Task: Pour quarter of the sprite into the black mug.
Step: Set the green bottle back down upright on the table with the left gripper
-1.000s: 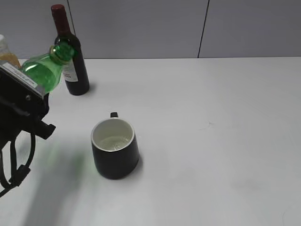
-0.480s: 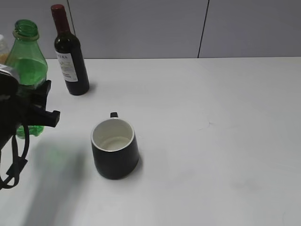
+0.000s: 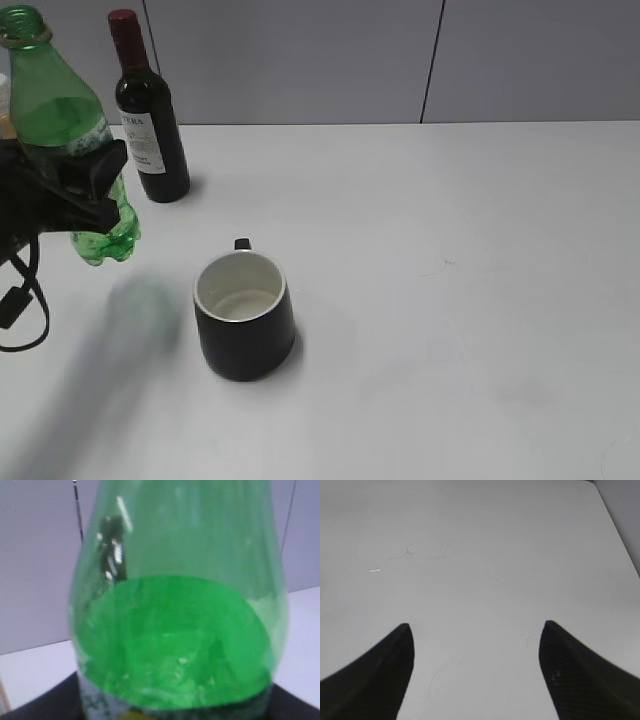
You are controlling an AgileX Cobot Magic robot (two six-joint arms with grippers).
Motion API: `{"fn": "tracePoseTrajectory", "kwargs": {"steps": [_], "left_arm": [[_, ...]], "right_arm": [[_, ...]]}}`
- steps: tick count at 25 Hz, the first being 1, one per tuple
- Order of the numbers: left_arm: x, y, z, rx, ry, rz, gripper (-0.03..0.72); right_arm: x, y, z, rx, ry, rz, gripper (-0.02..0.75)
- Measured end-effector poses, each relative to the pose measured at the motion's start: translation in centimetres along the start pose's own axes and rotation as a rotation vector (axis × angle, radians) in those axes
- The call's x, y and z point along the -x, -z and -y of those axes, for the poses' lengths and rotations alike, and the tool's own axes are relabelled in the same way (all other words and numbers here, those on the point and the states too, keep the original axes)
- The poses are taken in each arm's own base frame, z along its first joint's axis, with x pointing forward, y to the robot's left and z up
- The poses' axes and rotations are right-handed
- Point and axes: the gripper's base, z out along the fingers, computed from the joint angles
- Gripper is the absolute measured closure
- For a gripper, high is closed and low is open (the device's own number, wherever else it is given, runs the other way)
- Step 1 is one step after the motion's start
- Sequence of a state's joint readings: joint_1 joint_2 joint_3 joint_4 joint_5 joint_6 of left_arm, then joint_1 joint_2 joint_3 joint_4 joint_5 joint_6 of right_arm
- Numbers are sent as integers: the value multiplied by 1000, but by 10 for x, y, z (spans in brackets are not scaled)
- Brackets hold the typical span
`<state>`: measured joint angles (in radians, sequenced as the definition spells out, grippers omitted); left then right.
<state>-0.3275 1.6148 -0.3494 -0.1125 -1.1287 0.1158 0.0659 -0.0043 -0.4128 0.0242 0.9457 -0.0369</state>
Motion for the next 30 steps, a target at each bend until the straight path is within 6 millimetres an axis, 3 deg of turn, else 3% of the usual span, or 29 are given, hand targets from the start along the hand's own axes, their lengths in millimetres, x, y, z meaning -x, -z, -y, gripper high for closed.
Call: {"fn": "tracePoseTrajectory", "kwargs": {"steps": [9, 20, 24, 30], "left_arm": [[-1, -57, 9, -209, 28, -10, 256], [-15, -122, 24, -319, -10, 21, 256], [-19, -139, 36, -348, -13, 36, 256], [-31, -149, 56, -393, -9, 26, 256]], "right_arm": [[0, 0, 0, 0, 0, 0, 148], [0, 0, 0, 0, 0, 0, 148], [0, 0, 0, 0, 0, 0, 148], [0, 0, 0, 0, -1, 0, 148]]}}
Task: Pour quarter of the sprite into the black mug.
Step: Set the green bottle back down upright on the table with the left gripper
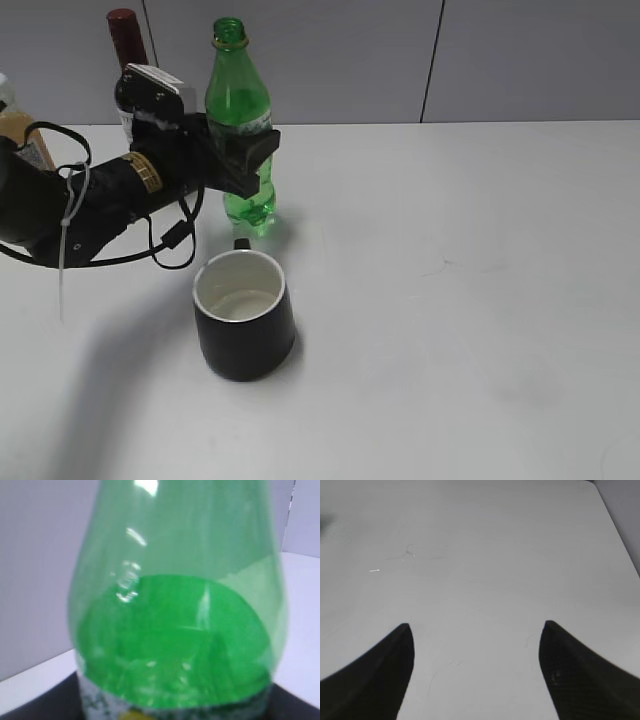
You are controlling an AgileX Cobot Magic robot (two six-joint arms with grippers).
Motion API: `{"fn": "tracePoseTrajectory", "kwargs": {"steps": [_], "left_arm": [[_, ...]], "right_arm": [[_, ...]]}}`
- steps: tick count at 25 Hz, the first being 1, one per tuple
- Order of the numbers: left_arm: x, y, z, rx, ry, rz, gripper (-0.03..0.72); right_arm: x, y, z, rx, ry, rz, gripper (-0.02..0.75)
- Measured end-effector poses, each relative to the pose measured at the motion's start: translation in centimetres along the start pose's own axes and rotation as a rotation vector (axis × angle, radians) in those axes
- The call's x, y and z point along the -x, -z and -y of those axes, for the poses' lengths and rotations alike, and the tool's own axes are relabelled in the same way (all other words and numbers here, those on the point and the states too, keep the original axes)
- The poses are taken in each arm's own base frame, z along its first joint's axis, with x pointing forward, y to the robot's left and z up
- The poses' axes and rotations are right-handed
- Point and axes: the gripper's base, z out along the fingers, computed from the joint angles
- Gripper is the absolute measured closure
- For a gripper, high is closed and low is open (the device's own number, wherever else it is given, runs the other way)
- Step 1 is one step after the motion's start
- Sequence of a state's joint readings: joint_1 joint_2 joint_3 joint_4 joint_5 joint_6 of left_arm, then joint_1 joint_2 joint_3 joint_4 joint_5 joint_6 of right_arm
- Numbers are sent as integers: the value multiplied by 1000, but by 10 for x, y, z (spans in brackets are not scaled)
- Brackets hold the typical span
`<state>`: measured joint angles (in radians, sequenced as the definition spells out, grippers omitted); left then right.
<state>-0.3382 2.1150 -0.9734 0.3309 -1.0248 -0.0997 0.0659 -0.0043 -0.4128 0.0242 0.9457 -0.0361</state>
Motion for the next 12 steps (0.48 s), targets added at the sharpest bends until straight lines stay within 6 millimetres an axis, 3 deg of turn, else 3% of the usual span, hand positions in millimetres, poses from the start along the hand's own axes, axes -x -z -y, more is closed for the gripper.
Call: {"fn": "tracePoseTrajectory", "kwargs": {"steps": [12], "left_arm": [[-18, -2, -2, 33, 35, -28, 257]], "right_arm": [[0, 0, 0, 0, 1, 0, 148]]}}
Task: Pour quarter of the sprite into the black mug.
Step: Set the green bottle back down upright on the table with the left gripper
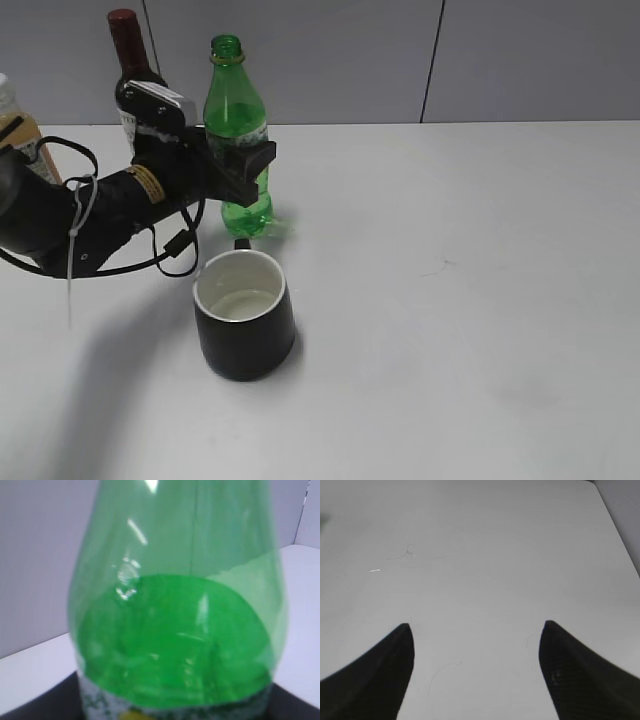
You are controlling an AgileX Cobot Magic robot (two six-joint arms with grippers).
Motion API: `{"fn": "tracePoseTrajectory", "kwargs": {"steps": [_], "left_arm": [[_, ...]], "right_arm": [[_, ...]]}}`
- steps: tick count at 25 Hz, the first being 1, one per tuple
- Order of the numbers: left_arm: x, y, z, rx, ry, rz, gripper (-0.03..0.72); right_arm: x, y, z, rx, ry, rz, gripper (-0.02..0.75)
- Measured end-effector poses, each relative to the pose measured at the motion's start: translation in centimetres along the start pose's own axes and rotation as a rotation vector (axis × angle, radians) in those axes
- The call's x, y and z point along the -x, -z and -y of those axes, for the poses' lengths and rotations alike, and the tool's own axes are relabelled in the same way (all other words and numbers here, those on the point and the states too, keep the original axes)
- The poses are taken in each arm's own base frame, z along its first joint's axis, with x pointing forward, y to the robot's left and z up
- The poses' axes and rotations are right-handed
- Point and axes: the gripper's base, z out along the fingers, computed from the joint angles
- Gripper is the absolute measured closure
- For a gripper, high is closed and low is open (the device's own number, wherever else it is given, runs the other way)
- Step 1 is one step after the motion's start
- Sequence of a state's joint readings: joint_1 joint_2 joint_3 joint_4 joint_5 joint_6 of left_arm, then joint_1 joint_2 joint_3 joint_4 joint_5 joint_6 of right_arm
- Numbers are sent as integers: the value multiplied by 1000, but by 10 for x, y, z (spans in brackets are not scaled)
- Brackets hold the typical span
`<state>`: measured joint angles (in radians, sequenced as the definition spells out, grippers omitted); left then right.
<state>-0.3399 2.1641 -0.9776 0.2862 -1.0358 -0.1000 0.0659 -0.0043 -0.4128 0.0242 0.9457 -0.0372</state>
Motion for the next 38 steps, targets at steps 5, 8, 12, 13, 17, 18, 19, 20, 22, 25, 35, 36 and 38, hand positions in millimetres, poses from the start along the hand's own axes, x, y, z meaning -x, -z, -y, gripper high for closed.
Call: {"fn": "tracePoseTrajectory", "kwargs": {"steps": [5, 8, 12, 13, 17, 18, 19, 20, 22, 25, 35, 36, 38], "left_arm": [[0, 0, 0, 0, 0, 2, 257], [0, 0, -1, 4, 2, 2, 240], [0, 0, -2, 8, 3, 3, 127], [0, 1, -3, 11, 6, 10, 114], [5, 4, -3, 22, 13, 35, 98], [6, 6, -3, 22, 13, 34, 97], [8, 7, -2, 22, 13, 36, 95], [9, 8, -2, 22, 12, 39, 95], [13, 11, -2, 23, 12, 44, 95], [14, 16, -1, 25, 15, 42, 95], [5, 41, -7, 50, 34, 29, 95], [3, 45, -8, 54, 38, 26, 95], [1, 51, -11, 67, 43, 17, 95]], "right_arm": [[0, 0, 0, 0, -1, 0, 148], [0, 0, 0, 0, -1, 0, 148], [0, 0, 0, 0, -1, 0, 148], [0, 0, 0, 0, -1, 0, 148], [0, 0, 0, 0, -1, 0, 148], [0, 0, 0, 0, -1, 0, 148], [0, 0, 0, 0, -1, 0, 148], [0, 0, 0, 0, -1, 0, 148], [0, 0, 0, 0, 0, 0, 148], [0, 0, 0, 0, 0, 0, 148], [0, 0, 0, 0, 0, 0, 148], [0, 0, 0, 0, 0, 0, 148], [0, 0, 0, 0, 0, 0, 148]]}}
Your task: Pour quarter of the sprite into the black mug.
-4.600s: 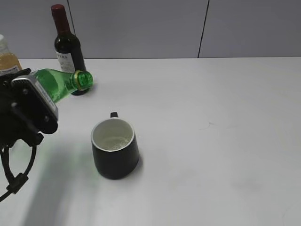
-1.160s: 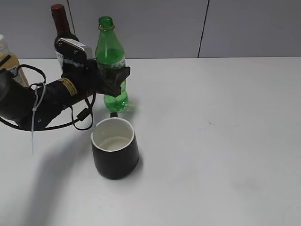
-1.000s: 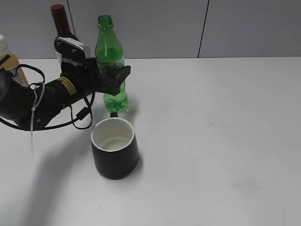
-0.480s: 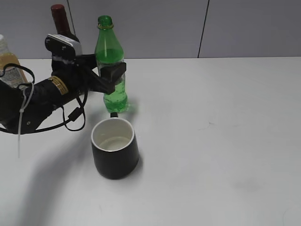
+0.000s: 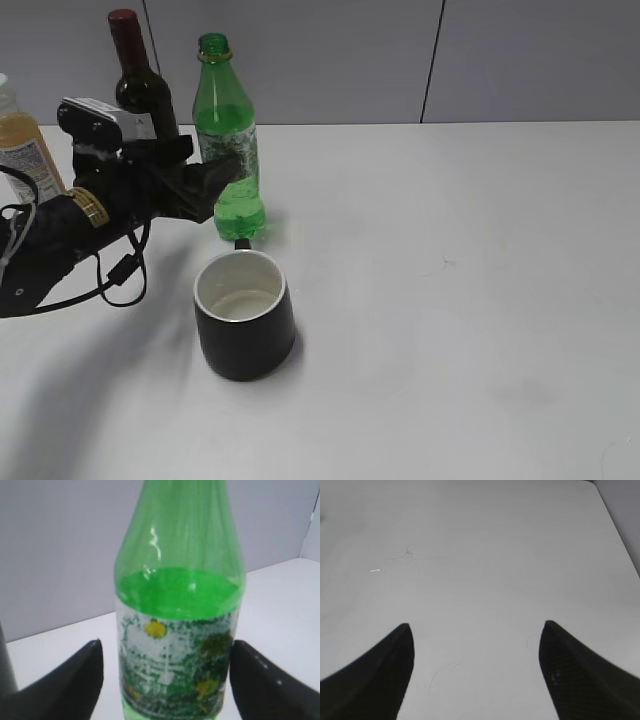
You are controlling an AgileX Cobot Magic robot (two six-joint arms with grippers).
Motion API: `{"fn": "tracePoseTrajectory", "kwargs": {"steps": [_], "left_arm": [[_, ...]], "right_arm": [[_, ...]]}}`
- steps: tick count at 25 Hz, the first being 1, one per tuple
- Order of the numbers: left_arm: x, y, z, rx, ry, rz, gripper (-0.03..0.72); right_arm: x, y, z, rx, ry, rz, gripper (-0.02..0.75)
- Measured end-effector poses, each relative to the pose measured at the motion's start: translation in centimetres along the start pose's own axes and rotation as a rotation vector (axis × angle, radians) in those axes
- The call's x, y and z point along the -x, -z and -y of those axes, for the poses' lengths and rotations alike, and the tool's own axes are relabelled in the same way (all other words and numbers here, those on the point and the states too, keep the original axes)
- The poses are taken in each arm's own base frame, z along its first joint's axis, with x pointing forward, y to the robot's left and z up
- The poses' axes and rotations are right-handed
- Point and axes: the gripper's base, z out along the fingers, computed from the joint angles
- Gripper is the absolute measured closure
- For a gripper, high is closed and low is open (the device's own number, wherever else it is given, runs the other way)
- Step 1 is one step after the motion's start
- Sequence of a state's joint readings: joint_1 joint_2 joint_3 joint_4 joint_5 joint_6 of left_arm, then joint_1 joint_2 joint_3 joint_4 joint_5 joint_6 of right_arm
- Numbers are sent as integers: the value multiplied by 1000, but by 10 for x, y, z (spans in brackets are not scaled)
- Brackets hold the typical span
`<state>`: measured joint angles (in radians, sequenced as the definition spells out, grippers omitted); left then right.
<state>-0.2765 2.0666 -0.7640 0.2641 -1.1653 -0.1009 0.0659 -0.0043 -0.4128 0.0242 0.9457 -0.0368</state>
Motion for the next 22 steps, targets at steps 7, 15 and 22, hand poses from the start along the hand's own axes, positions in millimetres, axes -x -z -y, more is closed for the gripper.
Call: {"fn": "tracePoseTrajectory", "kwargs": {"steps": [7, 15, 22], "left_arm": [[7, 27, -10, 48, 9, -18, 97], [31, 55, -14, 95, -5, -78, 105], [65, 75, -13, 136, -57, -240, 108]], "right_arm": [[0, 0, 0, 0, 0, 0, 148], [0, 0, 0, 0, 0, 0, 148], [0, 0, 0, 0, 0, 0, 148]]}}
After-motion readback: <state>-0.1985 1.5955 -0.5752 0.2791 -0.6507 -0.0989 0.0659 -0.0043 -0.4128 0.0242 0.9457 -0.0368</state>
